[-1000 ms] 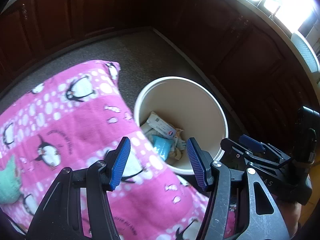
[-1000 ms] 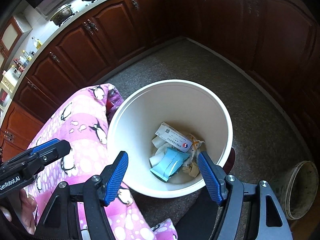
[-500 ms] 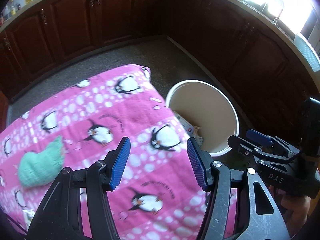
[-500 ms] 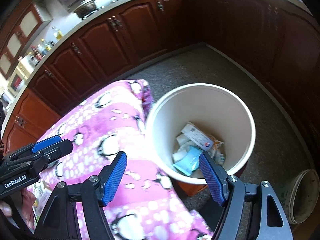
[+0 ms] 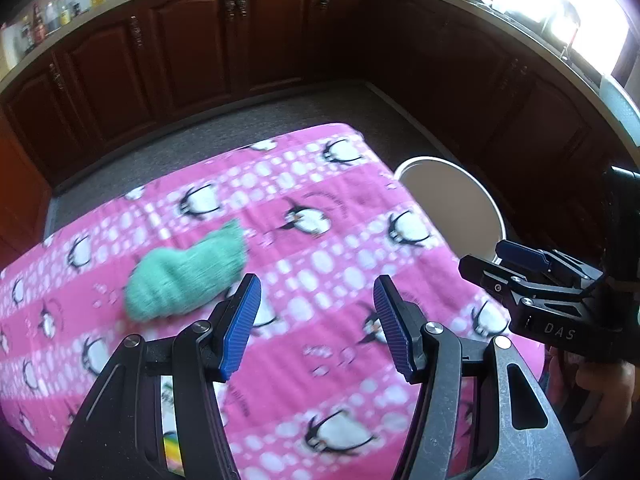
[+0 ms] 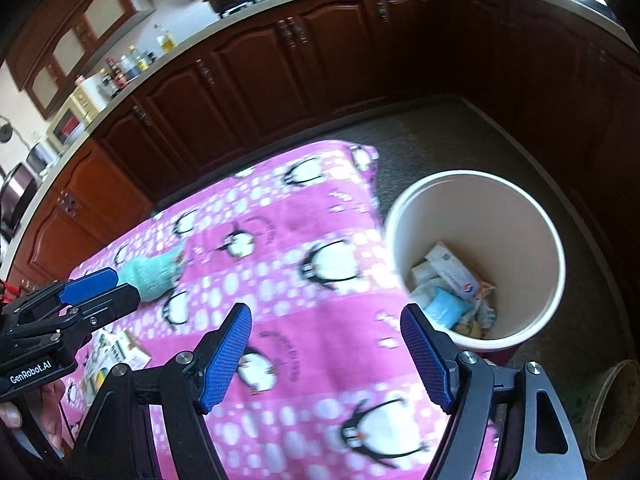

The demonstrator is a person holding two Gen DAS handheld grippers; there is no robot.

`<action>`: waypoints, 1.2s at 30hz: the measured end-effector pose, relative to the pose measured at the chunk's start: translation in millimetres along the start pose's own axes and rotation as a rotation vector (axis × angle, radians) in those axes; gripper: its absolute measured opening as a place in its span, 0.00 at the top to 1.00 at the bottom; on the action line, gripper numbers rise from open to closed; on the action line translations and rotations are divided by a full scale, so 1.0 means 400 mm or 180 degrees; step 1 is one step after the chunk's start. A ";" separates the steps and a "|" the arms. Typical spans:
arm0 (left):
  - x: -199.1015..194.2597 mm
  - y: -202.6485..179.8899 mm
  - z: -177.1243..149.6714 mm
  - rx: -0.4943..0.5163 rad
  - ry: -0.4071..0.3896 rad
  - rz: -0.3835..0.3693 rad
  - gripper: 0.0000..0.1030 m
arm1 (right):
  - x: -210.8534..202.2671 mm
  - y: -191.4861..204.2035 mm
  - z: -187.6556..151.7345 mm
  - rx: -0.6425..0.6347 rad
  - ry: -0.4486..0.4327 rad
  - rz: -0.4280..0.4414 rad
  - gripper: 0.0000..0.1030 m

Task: Collect trash
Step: 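Move both open tools back over the remaining trash on the table, then grasp the white cow-print milk carton with the left tool while the right tool grasps the white medicine box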

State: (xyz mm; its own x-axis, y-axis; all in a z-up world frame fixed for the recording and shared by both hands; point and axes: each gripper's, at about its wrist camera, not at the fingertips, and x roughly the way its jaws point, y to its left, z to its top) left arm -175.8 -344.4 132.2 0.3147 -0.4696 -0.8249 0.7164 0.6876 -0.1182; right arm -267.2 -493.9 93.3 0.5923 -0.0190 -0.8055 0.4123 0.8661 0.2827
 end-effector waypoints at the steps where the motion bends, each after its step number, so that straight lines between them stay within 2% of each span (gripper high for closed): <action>1: -0.008 0.013 -0.008 -0.0021 -0.0002 0.0008 0.44 | 0.005 0.021 -0.005 -0.0034 0.0018 0.0030 0.27; 14: -0.100 0.212 -0.127 -0.0283 0.0051 0.0099 0.44 | 0.033 0.199 -0.067 -0.0378 0.0200 0.0269 0.27; 20: -0.127 0.336 -0.195 -0.0522 0.0138 0.0140 0.44 | 0.067 0.260 -0.093 -0.0451 0.0371 0.0452 0.27; 27: -0.115 0.425 -0.273 -0.0726 0.0345 0.0080 0.44 | 0.110 0.322 -0.114 -0.0633 0.0516 0.0453 0.27; 30: -0.106 0.433 -0.308 -0.0647 0.0466 0.0048 0.44 | 0.117 0.334 -0.118 -0.0699 0.0553 0.0443 0.27; 35: -0.078 0.420 -0.350 -0.0352 0.0667 0.0203 0.44 | 0.132 0.344 -0.116 -0.0718 0.0594 0.0445 0.27; 36: -0.069 0.420 -0.355 -0.0342 0.0689 0.0201 0.42 | 0.135 0.347 -0.117 -0.0719 0.0607 0.0452 0.27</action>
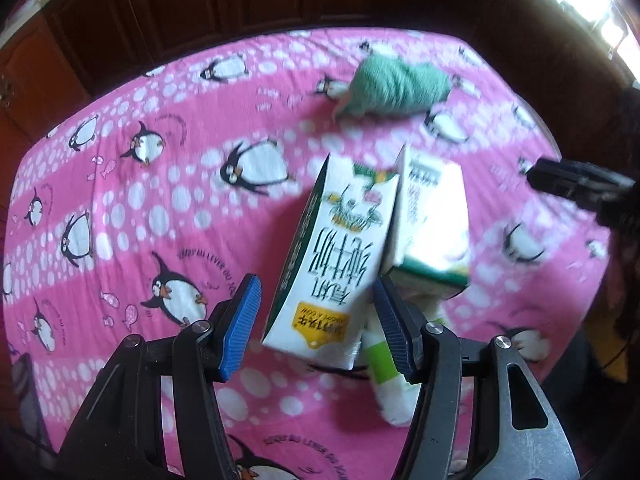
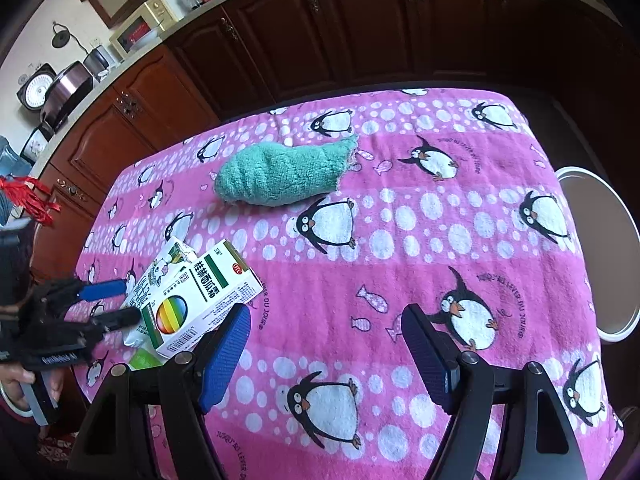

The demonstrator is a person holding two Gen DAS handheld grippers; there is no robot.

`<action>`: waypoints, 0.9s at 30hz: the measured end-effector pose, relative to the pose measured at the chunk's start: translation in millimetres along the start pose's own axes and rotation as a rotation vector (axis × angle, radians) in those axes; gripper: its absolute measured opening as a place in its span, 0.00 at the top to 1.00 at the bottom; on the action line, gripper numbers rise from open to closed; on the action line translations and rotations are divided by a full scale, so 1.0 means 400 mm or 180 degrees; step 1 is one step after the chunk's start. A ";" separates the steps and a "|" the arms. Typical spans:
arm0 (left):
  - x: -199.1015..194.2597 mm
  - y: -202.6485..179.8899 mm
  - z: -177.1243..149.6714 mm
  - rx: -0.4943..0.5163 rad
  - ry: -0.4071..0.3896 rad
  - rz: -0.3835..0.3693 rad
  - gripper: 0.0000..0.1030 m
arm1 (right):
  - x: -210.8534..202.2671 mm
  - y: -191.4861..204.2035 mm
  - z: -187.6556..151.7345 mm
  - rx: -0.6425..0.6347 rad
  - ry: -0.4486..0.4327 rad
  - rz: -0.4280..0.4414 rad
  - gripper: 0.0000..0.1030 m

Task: Collect trash
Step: 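Grasp the white cow-print milk carton with the left tool while the right tool grasps the white medicine box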

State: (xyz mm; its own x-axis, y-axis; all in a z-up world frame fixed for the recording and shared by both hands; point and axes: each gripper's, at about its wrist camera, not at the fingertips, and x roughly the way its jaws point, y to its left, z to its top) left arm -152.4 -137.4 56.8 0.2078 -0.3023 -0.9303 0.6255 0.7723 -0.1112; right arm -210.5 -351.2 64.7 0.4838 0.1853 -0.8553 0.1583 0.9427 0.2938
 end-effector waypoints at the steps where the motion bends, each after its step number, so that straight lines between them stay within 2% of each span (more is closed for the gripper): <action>1: 0.006 0.000 0.000 -0.0009 0.0008 -0.0010 0.41 | 0.007 0.004 0.001 0.0003 0.0023 0.0018 0.27; 7: 0.059 -0.017 0.031 0.0058 0.0052 0.0057 0.41 | 0.034 0.037 0.002 -0.0029 0.0121 0.0084 0.27; 10: 0.067 0.006 0.047 -0.0081 -0.0021 0.0027 0.48 | 0.045 0.058 0.005 -0.0104 0.0173 0.0083 0.27; 12: 0.059 0.025 0.050 -0.0151 -0.0093 0.0100 0.49 | 0.052 0.068 0.006 -0.0118 0.0183 0.0105 0.27; 19: 0.012 0.130 0.032 -0.0429 -0.0259 0.0206 0.49 | 0.131 0.108 0.018 0.0146 0.0469 0.0490 0.27; 25: -0.012 0.152 0.004 -0.0471 -0.0313 0.0236 0.49 | 0.215 0.170 0.080 0.0081 0.0555 0.0389 0.27; 27: -0.018 0.160 0.000 -0.0498 -0.0342 0.0241 0.49 | 0.237 0.199 0.101 -0.0002 0.0552 0.0282 0.27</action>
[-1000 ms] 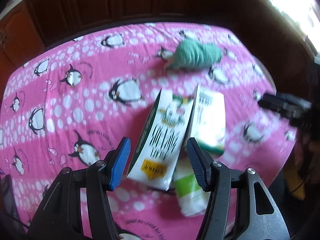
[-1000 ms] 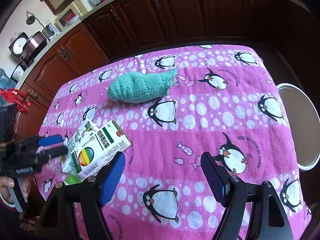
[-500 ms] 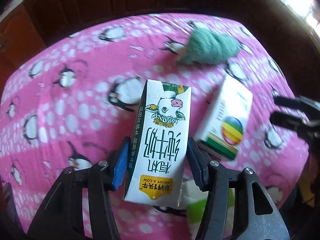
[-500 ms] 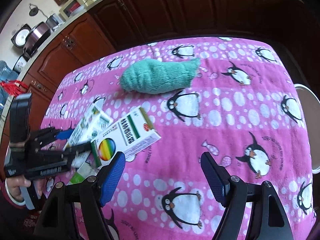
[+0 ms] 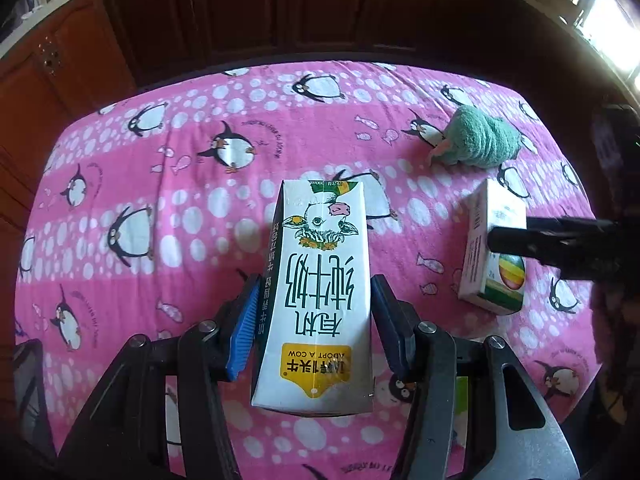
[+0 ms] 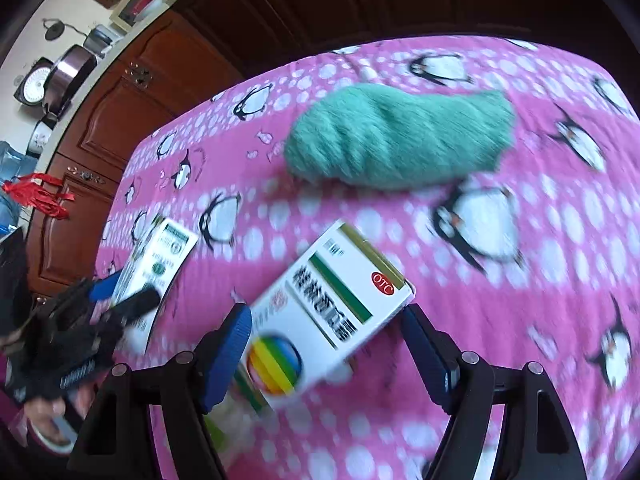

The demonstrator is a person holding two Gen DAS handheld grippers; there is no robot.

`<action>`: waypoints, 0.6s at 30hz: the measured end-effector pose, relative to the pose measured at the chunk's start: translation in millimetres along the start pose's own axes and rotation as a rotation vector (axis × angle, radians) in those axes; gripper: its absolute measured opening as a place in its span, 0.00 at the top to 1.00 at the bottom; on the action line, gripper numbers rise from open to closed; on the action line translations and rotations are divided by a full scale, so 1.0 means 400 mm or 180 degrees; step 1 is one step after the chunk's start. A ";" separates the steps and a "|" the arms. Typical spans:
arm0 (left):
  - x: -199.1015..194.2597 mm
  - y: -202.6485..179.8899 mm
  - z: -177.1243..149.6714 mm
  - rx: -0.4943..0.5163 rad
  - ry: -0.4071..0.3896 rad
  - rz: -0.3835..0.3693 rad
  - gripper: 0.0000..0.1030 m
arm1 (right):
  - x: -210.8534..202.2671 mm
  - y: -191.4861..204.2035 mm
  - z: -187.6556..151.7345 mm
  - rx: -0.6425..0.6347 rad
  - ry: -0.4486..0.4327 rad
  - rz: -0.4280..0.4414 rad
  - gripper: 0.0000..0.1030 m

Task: Collect trash
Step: 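Grasp the white cow-print milk carton with the left tool while the right tool grasps the white medicine box, then carry the milk carton and medicine box in both tools over the white bin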

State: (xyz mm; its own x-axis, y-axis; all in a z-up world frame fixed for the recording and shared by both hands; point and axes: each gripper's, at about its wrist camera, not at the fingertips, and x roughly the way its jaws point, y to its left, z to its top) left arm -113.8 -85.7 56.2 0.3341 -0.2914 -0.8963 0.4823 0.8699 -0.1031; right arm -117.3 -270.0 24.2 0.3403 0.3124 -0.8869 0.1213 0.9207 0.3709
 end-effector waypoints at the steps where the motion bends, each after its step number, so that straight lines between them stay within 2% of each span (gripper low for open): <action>1: -0.001 0.004 0.001 -0.0024 -0.0008 -0.0011 0.50 | 0.008 0.014 0.010 -0.0055 -0.0007 -0.0062 0.27; 4: -0.001 0.014 0.003 -0.0078 -0.0011 -0.0046 0.50 | 0.028 0.056 0.020 -0.0224 -0.0005 -0.0213 0.27; 9: 0.015 0.005 0.005 -0.0107 0.0022 -0.0077 0.50 | 0.031 0.072 -0.020 -0.0401 -0.0047 -0.0472 0.27; 11: 0.029 0.000 0.007 -0.0111 0.0043 -0.0059 0.50 | 0.020 0.059 -0.038 -0.0376 -0.0094 -0.0434 0.29; 12: 0.038 -0.002 0.007 -0.0124 0.0067 -0.0068 0.50 | 0.015 0.056 -0.044 -0.0401 -0.0095 -0.0417 0.40; 15: 0.063 -0.012 0.006 -0.0149 0.0151 -0.0123 0.51 | -0.008 0.050 -0.057 -0.0514 -0.0113 -0.0346 0.42; 18: 0.053 -0.027 0.009 -0.0135 0.0103 -0.0129 0.51 | -0.052 0.042 -0.064 -0.0608 -0.0224 -0.0315 0.44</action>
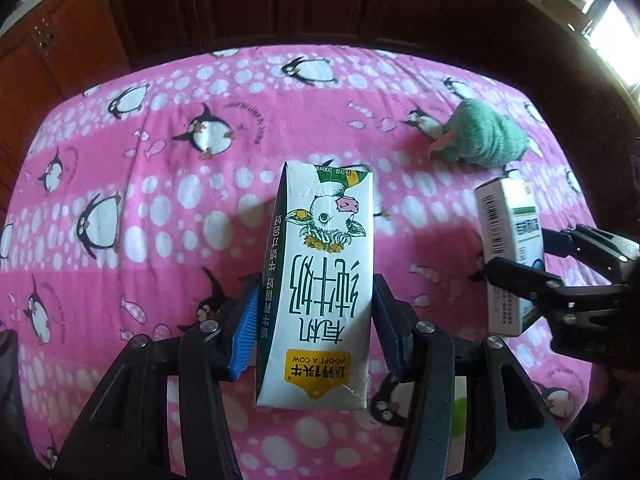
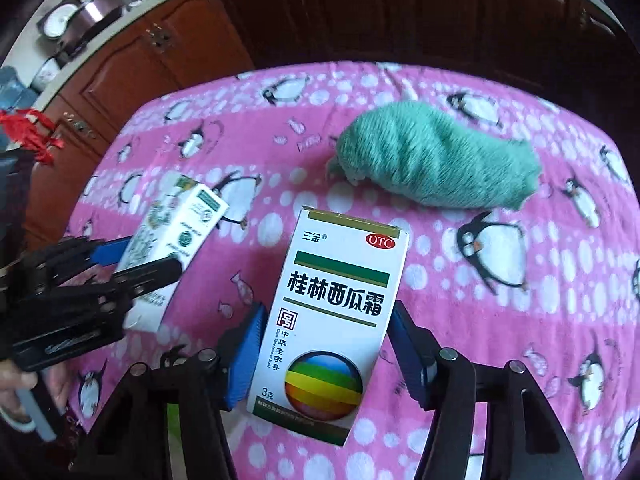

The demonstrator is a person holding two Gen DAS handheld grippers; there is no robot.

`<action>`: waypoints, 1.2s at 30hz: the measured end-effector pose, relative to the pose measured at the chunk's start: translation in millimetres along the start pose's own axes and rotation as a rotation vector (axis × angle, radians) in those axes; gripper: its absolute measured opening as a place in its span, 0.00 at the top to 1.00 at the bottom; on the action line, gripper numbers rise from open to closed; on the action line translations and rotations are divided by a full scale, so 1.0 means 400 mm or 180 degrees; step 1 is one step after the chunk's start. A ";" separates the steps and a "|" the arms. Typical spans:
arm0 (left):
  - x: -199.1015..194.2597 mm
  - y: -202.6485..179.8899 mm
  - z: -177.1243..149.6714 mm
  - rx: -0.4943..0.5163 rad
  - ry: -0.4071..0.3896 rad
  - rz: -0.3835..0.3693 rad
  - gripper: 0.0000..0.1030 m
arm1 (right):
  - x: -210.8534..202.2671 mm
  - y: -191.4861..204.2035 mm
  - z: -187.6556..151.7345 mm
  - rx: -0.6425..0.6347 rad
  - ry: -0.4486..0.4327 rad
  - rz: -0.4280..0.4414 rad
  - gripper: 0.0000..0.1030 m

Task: Collect trash
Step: 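Carry the milk carton and medicine box in both tools over the white bin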

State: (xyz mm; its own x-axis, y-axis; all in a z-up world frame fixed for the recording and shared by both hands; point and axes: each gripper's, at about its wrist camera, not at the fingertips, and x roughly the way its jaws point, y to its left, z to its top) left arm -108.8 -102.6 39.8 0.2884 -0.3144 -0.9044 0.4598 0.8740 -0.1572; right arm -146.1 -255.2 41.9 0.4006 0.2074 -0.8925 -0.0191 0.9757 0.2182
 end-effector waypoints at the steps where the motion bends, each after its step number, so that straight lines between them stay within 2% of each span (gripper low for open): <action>1: -0.007 -0.005 0.004 -0.0011 -0.0013 -0.0028 0.51 | -0.021 -0.009 -0.002 -0.0018 -0.0054 0.0004 0.44; 8: -0.072 -0.068 0.031 0.0117 -0.0170 -0.0066 0.52 | -0.132 -0.067 -0.018 0.0056 -0.0322 0.0070 0.45; 16: -0.120 -0.205 0.071 0.0408 -0.0281 -0.0156 0.52 | -0.224 -0.166 -0.050 0.0240 -0.0506 0.0016 0.47; 36: -0.079 -0.604 0.161 0.1077 -0.0274 -0.0431 0.52 | -0.391 -0.503 -0.148 0.0970 -0.0810 -0.0342 0.50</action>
State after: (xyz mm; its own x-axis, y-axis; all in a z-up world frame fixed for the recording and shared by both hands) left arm -175.0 -327.9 132.0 0.2688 -0.4612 -0.8456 0.7459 0.6551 -0.1202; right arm -259.4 -480.0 114.3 0.6000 0.0441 -0.7987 0.2920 0.9175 0.2701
